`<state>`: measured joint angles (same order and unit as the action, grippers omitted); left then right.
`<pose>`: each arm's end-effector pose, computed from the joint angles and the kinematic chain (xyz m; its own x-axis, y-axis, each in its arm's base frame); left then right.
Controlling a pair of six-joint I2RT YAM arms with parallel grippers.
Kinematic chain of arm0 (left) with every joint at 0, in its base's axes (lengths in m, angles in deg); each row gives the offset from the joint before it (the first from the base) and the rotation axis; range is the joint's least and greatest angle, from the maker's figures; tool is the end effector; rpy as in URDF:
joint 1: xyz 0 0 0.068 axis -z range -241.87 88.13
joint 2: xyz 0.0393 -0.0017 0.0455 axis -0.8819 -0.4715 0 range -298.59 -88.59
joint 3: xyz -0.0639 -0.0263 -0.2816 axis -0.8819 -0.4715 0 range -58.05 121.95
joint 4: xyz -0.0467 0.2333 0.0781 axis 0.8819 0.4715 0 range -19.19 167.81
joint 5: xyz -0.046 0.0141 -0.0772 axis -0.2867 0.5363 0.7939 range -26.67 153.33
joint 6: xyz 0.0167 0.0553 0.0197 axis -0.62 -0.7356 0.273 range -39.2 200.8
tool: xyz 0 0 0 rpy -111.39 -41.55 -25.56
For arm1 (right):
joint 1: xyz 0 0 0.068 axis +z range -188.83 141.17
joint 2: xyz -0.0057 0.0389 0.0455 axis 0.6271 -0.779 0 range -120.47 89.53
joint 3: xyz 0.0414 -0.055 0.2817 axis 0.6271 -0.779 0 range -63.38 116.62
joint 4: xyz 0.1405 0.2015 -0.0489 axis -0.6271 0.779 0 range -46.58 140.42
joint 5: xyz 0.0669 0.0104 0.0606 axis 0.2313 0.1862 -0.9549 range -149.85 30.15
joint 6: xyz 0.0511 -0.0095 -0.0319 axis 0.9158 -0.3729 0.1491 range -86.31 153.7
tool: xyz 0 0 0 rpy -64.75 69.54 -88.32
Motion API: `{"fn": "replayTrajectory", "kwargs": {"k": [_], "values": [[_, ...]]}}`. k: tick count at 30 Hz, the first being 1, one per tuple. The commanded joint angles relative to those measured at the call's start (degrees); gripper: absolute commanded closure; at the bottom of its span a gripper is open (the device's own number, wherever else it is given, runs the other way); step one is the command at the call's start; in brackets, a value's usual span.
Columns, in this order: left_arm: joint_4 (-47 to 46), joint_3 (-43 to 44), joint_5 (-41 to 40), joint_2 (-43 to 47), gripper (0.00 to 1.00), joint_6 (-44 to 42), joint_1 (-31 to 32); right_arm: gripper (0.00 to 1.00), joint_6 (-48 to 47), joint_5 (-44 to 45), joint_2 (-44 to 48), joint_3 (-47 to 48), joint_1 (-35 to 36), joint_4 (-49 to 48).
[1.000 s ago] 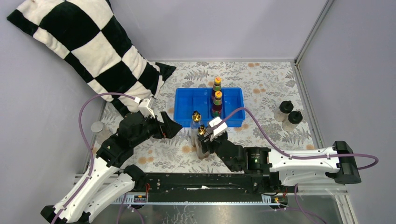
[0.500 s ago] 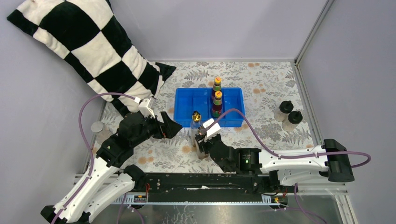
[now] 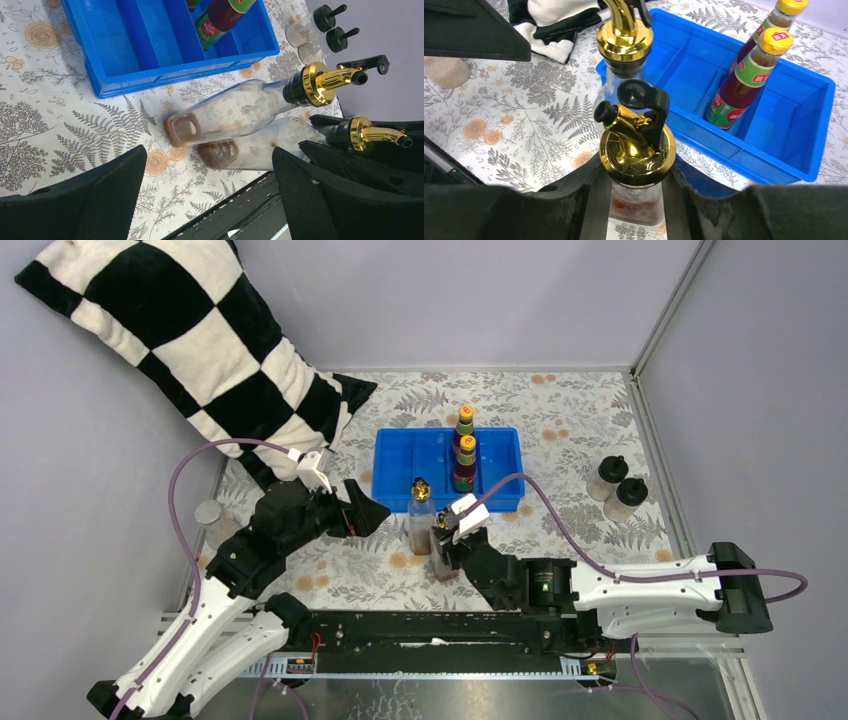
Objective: Organize the condiment bottles
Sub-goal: Pick up the bottle from the center of the board, then place the bottle in the storage box.
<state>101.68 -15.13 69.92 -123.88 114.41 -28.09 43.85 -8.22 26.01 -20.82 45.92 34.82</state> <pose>0.0993 -0.0727 0.3196 -0.6274 -0.2418 -0.7402 0.3516 0.7602 -0.5463 0.0569 0.2293 0.3164 -0.1159 -0.0653 -0.9911 -0.5360 0.8442 0.0070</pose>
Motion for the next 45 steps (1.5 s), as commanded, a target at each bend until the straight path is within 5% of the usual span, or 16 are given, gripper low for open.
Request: {"fn": "replayTrajectory", "kwargs": {"k": [1, 10, 17, 45], "values": [[0.06, -0.82, -0.09, 0.74, 0.01, -0.96, 0.5, 0.69, -0.4, 4.87, 4.4, 0.14, 0.34, -0.15], [0.06, -0.77, -0.24, 0.33, 0.01, -0.91, 0.49, 0.69, -4.65, 8.04, 11.18, -1.94, -1.29, -0.83], [0.04, -0.79, -0.35, 0.14, 0.01, -0.91, 0.5, 0.71, -6.18, 0.31, 12.27, 2.36, -9.37, 0.37], [0.06, -0.79, -0.27, 0.15, 0.01, -1.09, 0.58, 0.74, -7.96, -21.32, -5.29, 28.57, -29.01, 6.39]]}}
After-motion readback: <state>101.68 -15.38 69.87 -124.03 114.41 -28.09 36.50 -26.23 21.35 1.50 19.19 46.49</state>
